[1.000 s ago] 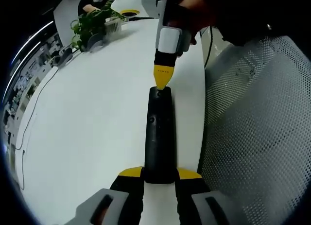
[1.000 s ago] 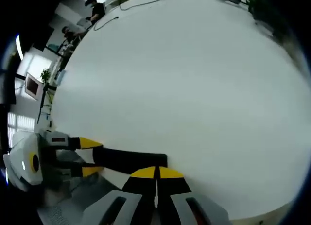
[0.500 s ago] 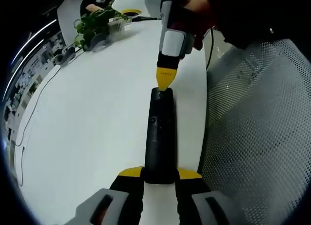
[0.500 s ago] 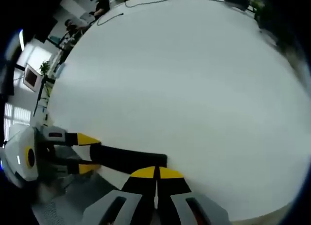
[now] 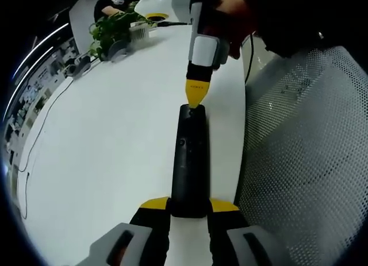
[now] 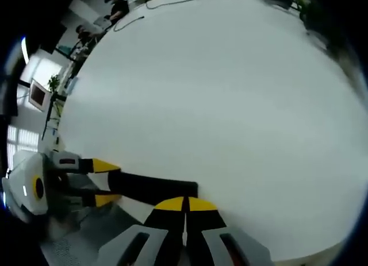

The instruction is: Press the specified remote control buttons in sequence, fully releasing each button before pressing the next.

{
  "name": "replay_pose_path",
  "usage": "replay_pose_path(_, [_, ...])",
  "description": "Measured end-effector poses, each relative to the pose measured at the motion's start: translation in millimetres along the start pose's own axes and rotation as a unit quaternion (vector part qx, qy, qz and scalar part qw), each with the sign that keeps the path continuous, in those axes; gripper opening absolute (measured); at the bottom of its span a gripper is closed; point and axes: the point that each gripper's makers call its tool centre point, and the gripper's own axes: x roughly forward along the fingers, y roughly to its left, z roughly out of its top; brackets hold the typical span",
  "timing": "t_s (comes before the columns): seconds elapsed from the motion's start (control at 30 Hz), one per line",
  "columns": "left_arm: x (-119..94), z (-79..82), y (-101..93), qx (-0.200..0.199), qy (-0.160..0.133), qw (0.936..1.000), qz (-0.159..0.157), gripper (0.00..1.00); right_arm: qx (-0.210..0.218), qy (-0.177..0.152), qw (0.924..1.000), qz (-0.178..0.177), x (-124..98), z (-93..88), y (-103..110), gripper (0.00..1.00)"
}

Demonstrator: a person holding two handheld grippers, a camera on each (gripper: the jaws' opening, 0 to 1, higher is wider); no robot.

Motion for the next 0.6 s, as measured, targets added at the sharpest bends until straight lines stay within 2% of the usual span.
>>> replay_pose_path(0.6, [0.2,-0.1,-0.2,0.002,0.001,1.0000,-0.001,0.24,-0.015,0.004,0.9999,-0.006,-0.6,0.4,0.2,0.00])
